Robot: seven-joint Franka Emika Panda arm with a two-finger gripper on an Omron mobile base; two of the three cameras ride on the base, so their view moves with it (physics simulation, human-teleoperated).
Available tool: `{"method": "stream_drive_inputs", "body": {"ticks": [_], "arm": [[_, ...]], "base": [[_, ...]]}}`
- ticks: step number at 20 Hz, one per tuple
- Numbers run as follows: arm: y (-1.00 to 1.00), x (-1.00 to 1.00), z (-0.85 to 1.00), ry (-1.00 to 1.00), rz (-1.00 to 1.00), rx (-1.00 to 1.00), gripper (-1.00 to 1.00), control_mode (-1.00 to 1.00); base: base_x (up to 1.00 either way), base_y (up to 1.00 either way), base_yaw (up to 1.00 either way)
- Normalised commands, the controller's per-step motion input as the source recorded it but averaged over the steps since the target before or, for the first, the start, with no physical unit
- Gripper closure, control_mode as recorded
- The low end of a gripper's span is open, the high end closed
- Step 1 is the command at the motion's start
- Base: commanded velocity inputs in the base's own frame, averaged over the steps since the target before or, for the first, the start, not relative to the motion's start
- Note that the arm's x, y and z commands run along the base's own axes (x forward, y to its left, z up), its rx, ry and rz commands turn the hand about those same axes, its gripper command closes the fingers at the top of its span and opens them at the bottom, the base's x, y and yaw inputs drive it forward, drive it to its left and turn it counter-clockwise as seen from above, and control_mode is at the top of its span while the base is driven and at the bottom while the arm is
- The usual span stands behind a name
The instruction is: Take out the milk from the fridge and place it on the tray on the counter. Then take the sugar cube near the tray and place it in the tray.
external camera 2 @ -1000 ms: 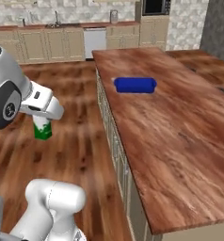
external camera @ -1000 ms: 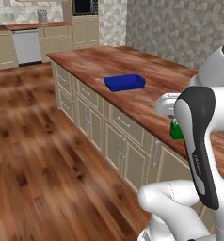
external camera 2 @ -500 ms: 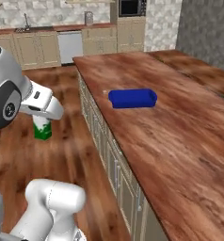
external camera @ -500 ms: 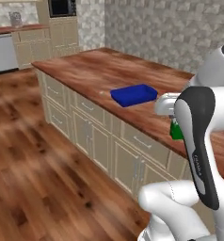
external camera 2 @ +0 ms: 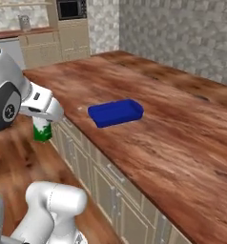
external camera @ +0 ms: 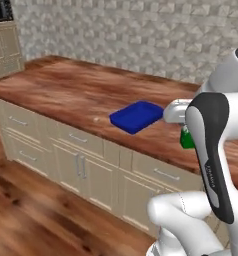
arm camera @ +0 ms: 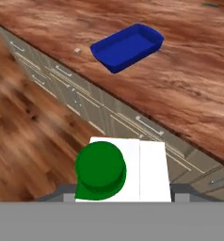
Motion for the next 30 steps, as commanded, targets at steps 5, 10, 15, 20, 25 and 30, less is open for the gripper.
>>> {"method": "stream_drive_inputs", "body": {"ticks": [5,10,15,20,25,30], "arm": [[0.00,0.00,0.00,0.00,0.00,0.00,1.00,1.00],[0.00,0.00,0.00,0.00,0.00,0.00,1.00,1.00],[0.00,0.00,0.00,0.00,0.00,0.00,1.00,1.00],[0.00,0.00,0.00,0.00,0.00,0.00,1.00,1.00],[0.00,0.00,0.00,0.00,0.00,0.00,1.00,1.00],[0.00,0.00,0.00,0.00,0.00,0.00,1.00,1.00]], "base": [[0.66,0.96,-0.65],[0.03,0.97,-0.68],[0.00,1.00,-0.57],[0.07,0.96,-0.48],[0.14,0.01,-0.16],[0.22,-0.37,0.00]]}}
